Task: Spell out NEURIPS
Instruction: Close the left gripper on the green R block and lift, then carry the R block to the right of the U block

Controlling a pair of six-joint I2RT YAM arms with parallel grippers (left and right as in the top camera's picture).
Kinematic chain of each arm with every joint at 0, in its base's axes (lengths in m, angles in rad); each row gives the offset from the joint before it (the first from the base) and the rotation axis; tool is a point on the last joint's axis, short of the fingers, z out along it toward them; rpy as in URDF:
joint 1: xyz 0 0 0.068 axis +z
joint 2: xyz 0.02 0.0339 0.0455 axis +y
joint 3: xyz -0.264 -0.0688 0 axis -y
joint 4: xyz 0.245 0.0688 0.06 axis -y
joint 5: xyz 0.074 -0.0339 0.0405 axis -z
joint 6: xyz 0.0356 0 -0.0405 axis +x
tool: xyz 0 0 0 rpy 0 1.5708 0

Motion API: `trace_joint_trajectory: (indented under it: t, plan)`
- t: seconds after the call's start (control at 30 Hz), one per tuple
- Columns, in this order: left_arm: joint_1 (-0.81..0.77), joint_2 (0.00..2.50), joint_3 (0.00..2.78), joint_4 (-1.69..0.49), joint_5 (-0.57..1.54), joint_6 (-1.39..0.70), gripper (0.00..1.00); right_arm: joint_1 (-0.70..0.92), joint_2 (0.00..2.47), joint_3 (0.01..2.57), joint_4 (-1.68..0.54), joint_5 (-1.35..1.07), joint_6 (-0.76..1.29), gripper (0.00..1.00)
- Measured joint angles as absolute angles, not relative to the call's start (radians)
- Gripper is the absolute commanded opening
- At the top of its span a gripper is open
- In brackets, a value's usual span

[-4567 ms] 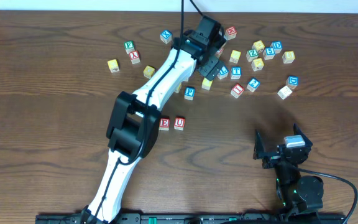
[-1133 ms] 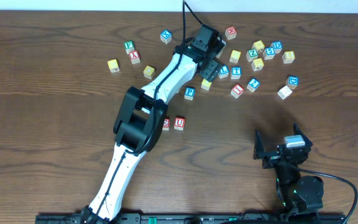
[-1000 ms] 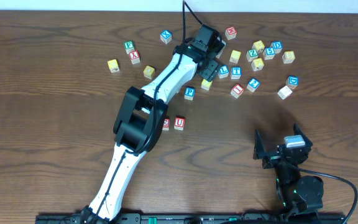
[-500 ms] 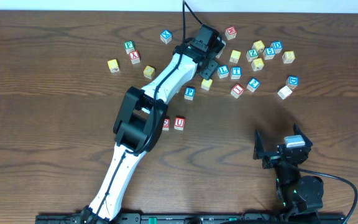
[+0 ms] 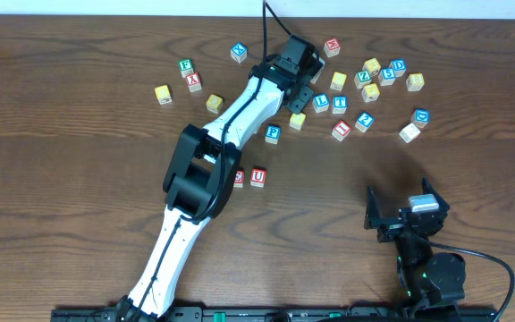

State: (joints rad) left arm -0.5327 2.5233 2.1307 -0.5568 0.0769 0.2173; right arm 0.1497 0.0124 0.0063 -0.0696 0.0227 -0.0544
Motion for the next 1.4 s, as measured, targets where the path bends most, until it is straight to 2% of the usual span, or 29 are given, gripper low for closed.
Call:
trace_joint_trajectory:
  t: [0.2, 0.53, 0.83, 1.1, 1.23, 1.4]
  plan:
    - [-0.533, 2.523, 2.131, -0.557, 0.076, 0.217, 0.3, 0.15, 0.012, 0.006, -0.07, 0.023, -0.054, 0.99]
    - [-0.533, 2.512, 2.131, -0.558, 0.072, 0.217, 0.26, 0.15, 0.012, 0.006, -0.07, 0.023, -0.054, 0.99]
    - [-0.533, 2.375, 2.131, -0.58, 0.072, 0.217, 0.22, 0.15, 0.012, 0.006, -0.07, 0.023, -0.054, 0.99]
    - [-0.533, 2.193, 2.131, -0.731, 0.05, 0.167, 0.21, 0.15, 0.012, 0.006, -0.07, 0.023, -0.054, 0.99]
    - [-0.532, 2.111, 2.131, -0.865, 0.032, 0.072, 0.13, 0.15, 0.012, 0.006, -0.069, 0.023, -0.054, 0.99]
    - [-0.532, 2.054, 2.133, -1.031, 0.02, -0.079, 0.08, 0.15, 0.012, 0.006, -0.07, 0.023, -0.054, 0.99]
